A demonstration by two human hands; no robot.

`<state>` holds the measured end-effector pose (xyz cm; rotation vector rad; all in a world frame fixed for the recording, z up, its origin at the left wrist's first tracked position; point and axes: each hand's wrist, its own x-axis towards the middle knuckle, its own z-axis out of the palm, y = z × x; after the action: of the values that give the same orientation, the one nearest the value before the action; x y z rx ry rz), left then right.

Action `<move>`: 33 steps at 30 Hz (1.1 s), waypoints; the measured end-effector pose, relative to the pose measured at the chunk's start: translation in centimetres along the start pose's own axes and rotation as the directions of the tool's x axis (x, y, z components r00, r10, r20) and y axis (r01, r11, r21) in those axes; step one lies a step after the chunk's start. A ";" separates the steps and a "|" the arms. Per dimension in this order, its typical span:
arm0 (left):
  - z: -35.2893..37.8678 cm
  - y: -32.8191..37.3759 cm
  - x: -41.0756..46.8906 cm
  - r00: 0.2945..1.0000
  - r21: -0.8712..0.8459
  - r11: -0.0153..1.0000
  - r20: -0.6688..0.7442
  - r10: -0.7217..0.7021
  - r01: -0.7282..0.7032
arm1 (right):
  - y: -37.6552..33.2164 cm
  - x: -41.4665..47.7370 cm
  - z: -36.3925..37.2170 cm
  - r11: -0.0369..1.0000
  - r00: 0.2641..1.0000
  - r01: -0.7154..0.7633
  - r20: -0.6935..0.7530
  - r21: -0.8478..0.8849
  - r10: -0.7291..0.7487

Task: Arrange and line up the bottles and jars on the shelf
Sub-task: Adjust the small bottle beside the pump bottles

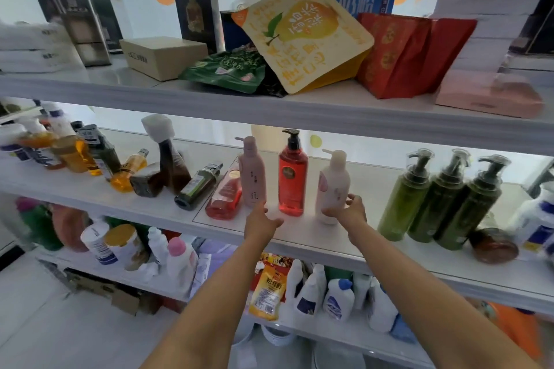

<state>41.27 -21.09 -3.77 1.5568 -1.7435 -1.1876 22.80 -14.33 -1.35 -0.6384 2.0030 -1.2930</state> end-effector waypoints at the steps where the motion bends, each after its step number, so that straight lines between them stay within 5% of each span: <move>1: -0.6 -0.2 0.6 1.000 0.002 1.000 0.024 0.003 -0.003 | -0.1 0.2 0.3 0.999 1.000 -0.013 -0.025 0.040 0.014; 11: -2.3 -0.5 6.1 0.953 0.102 0.988 0.291 0.079 -0.114 | -1.8 1.7 1.8 0.987 0.995 0.029 -0.102 0.159 -0.013; 18: -0.7 0.3 7.6 0.934 0.047 0.995 0.352 0.067 -0.089 | -1.1 2.5 1.5 0.987 0.999 0.001 -0.051 0.162 0.007; 23: 0.3 0.6 7.6 0.947 0.118 0.988 0.314 0.062 -0.104 | -0.2 3.3 1.8 0.988 0.999 -0.017 -0.032 0.156 0.022; 26: 0.2 -0.1 7.8 0.963 0.182 0.978 0.266 0.046 -0.097 | 0.7 3.3 3.5 0.992 0.985 -0.089 -0.141 0.090 0.102; 31: -1.2 -1.3 7.9 0.987 0.296 0.951 0.155 0.049 -0.094 | 2.0 0.5 8.3 0.908 0.776 -0.390 -0.475 0.154 0.414; 33: -1.9 -1.6 7.9 0.994 0.321 0.943 0.087 0.064 -0.089 | 1.8 -0.4 10.4 0.901 0.800 -0.404 -0.418 0.156 0.431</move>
<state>42.03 -29.15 -5.55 1.6247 -2.1152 -0.9678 30.71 -19.57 -5.95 0.1607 2.2821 -1.2878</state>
